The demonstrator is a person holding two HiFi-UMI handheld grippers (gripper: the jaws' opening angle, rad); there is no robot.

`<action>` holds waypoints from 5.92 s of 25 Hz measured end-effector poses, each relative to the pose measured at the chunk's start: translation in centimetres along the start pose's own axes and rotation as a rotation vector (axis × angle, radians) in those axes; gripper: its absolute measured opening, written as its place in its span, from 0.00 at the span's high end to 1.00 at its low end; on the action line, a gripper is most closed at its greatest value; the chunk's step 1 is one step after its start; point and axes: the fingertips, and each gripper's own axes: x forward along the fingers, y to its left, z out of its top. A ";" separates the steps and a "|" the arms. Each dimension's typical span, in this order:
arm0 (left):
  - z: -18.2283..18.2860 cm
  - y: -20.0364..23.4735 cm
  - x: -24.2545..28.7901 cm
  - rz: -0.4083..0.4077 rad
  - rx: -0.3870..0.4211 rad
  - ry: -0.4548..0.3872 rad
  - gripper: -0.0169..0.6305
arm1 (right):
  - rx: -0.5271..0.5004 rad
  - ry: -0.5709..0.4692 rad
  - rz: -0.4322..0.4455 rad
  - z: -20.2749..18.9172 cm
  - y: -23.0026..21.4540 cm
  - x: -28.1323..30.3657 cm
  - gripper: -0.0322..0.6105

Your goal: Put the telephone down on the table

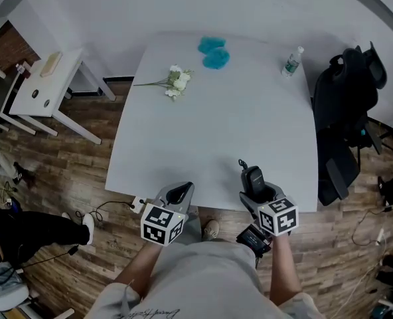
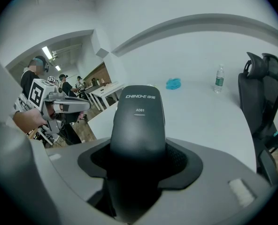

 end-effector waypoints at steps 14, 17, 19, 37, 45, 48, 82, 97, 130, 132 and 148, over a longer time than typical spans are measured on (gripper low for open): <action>0.4 4.0 2.8 -0.042 0.013 0.045 0.95 | 0.047 0.018 -0.076 1.9 -3.1 2.9 0.51; 0.6 4.5 3.5 -0.054 0.018 0.051 0.95 | 0.059 0.015 -0.086 2.2 -3.7 3.3 0.51; 0.8 4.7 3.8 -0.060 0.023 0.054 0.95 | 0.067 0.015 -0.088 2.2 -3.9 3.6 0.51; 0.0 5.9 7.0 -0.105 -0.005 0.084 0.95 | 0.140 0.048 -0.140 0.8 -7.2 5.7 0.51; -0.9 6.6 8.3 -0.101 -0.024 0.099 0.95 | 0.188 0.058 -0.148 -0.1 -8.6 7.0 0.51; -1.0 6.6 8.7 -0.104 -0.027 0.104 0.95 | 0.208 0.060 -0.151 -0.3 -9.0 7.6 0.51; -3.8 8.9 9.7 -0.112 -0.057 0.177 0.95 | 0.206 0.189 -0.065 -3.0 -7.0 15.6 0.51; -4.2 9.6 10.0 -0.108 -0.069 0.182 0.95 | 0.153 0.238 -0.039 -3.9 -5.5 17.5 0.51; -5.3 9.9 10.6 -0.093 -0.094 0.203 0.95 | -0.021 0.313 -0.071 -4.8 -4.1 19.4 0.51; -5.4 9.9 10.8 -0.094 -0.096 0.205 0.95 | -0.041 0.319 -0.086 -4.8 -4.1 19.6 0.50; -6.3 9.9 10.7 -0.097 -0.106 0.226 0.95 | -0.087 0.345 -0.123 -5.0 -3.9 19.8 0.49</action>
